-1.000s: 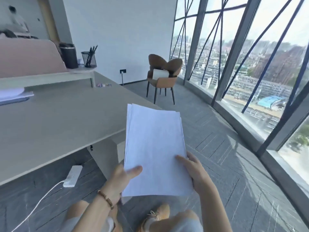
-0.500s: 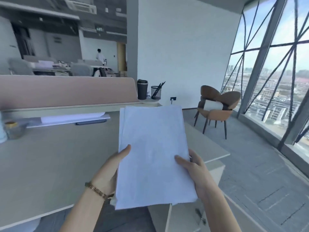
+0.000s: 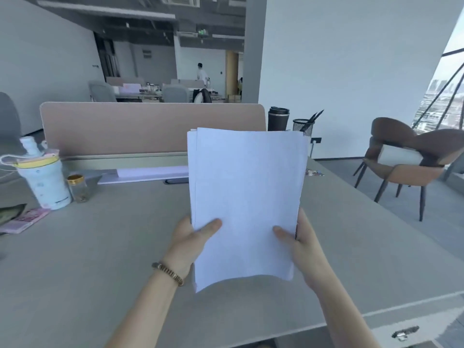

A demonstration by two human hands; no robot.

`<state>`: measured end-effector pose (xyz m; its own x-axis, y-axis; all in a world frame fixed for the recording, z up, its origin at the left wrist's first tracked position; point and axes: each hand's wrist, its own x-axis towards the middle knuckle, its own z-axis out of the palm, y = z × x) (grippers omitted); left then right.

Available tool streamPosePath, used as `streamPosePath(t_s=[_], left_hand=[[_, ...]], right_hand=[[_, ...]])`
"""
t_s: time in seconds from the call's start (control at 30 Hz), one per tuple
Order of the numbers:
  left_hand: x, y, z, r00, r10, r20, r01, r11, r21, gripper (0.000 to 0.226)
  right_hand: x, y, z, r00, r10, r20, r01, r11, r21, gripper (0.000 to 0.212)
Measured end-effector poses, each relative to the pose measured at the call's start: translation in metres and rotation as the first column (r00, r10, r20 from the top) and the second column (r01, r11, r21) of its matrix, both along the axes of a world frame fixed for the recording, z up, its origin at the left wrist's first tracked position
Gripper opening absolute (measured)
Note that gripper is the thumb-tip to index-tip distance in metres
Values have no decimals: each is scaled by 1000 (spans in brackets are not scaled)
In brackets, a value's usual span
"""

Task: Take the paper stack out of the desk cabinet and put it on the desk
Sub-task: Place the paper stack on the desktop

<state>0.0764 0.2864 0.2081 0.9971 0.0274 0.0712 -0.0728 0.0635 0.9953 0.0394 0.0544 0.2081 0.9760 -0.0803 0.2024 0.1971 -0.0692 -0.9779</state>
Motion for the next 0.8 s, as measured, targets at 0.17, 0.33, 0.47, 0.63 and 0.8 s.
streamPosePath(t_s=[0.17, 0.33, 0.47, 0.63, 0.8], left_hand=[[14, -1, 6, 997, 48, 55, -52, 997, 63, 18], [17, -8, -1, 997, 77, 23, -77, 996, 33, 23], [15, -9, -6, 998, 60, -8, -60, 998, -14, 23], [22, -9, 2, 994, 102, 24, -101, 994, -46, 41], [22, -16, 1, 986, 151, 77, -147, 988, -46, 28]], right_hand=[[23, 11, 5, 998, -52, 36, 53, 998, -21, 53], [35, 10, 3, 998, -60, 2, 60, 998, -11, 47], [43, 3, 6, 999, -38, 35, 38, 999, -17, 37], [58, 1, 35, 988, -59, 146, 58, 998, 7, 28], [68, 11, 53, 969, -135, 205, 145, 989, -34, 39]])
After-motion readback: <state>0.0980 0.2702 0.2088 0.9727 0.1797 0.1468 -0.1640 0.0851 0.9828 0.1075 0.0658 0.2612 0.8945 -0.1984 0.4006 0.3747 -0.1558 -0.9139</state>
